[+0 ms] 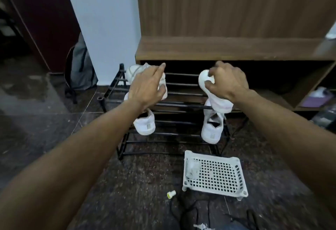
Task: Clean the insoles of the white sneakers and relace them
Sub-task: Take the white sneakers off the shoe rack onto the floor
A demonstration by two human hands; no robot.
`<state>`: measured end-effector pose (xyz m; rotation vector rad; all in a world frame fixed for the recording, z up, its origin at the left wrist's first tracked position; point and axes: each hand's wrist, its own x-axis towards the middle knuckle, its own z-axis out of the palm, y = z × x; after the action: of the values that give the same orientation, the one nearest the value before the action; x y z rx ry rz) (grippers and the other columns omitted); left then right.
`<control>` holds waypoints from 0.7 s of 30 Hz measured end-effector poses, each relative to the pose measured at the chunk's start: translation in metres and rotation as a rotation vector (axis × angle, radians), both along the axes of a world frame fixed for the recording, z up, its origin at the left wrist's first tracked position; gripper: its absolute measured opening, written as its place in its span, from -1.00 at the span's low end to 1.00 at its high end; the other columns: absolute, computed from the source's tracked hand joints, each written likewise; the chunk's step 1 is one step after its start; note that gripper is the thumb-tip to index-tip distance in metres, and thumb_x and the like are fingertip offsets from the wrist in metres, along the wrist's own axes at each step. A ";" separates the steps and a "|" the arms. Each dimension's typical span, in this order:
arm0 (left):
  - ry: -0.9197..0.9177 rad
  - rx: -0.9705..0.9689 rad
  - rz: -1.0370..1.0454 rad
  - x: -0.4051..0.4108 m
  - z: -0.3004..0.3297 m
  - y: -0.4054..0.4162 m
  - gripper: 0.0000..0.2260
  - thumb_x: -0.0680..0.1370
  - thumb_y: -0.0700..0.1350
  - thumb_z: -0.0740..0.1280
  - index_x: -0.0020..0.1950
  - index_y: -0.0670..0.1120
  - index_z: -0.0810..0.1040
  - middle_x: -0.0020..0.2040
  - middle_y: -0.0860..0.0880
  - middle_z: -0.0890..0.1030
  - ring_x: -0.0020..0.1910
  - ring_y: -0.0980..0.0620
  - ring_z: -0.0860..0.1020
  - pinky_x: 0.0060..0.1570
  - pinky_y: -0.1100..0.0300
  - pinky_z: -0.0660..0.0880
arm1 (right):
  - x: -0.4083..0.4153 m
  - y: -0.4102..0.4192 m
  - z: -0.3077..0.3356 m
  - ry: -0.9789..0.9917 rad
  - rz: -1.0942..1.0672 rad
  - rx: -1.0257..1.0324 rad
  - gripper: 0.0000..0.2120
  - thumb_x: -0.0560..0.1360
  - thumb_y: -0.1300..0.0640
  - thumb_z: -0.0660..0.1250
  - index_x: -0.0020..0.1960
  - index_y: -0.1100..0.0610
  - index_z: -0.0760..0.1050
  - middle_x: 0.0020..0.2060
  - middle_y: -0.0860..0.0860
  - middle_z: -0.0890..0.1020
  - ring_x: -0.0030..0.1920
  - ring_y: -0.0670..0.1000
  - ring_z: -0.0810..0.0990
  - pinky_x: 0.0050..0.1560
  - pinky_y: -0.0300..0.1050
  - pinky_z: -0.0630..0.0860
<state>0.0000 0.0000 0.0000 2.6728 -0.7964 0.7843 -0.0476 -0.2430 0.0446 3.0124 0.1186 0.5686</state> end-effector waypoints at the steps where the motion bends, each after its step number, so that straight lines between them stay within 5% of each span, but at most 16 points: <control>1: 0.053 0.089 0.060 0.006 0.005 -0.003 -0.43 0.55 -0.06 0.24 0.53 -0.18 0.22 0.30 -0.14 0.46 0.28 -0.16 0.41 0.23 -0.09 0.36 | 0.001 -0.009 0.001 0.044 -0.102 -0.050 -0.63 0.49 -0.09 0.28 0.13 0.16 0.56 0.09 0.13 0.52 0.11 0.21 0.49 -0.04 0.04 0.39; 5: 0.295 0.351 0.224 0.026 0.013 -0.014 -0.47 0.56 -0.03 0.18 0.50 -0.16 0.21 0.38 -0.15 0.43 0.34 -0.17 0.40 0.37 -0.13 0.22 | 0.008 -0.032 -0.013 0.277 -0.283 -0.063 -0.68 0.46 -0.14 0.32 -0.06 0.12 0.44 0.07 0.13 0.56 0.08 0.15 0.48 -0.02 0.01 0.33; 8: 0.340 0.413 0.271 0.032 0.004 -0.022 -0.59 0.56 -0.01 0.22 0.35 -0.16 0.35 0.31 -0.16 0.47 0.29 -0.19 0.42 0.27 -0.13 0.30 | 0.019 -0.037 -0.025 0.305 -0.275 -0.052 -0.68 0.47 -0.09 0.34 0.05 0.14 0.46 0.11 0.13 0.52 0.14 0.15 0.46 0.02 0.02 0.36; 13: 0.344 0.339 0.336 0.040 -0.006 -0.029 -0.60 0.58 0.01 0.27 0.34 -0.16 0.36 0.32 -0.14 0.46 0.32 -0.15 0.39 0.19 -0.09 0.34 | 0.033 -0.049 -0.044 0.374 -0.224 0.175 -0.51 0.41 -0.07 0.41 0.27 0.09 0.42 0.27 0.02 0.43 0.12 0.16 0.53 0.00 0.04 0.52; 21: 0.133 0.187 0.284 0.003 0.001 -0.005 -0.86 0.55 -0.07 0.29 0.00 -0.08 0.38 0.04 -0.08 0.53 0.09 -0.12 0.49 -0.06 0.04 0.28 | 0.000 -0.031 -0.046 0.138 -0.176 0.158 -0.51 0.46 -0.19 0.37 0.22 0.12 0.49 0.13 0.09 0.61 0.06 0.19 0.59 -0.13 -0.08 0.41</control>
<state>0.0034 -0.0053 0.0007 3.0130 -0.4847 0.6091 -0.0474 -0.2738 -0.0011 3.1683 -0.1919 0.3705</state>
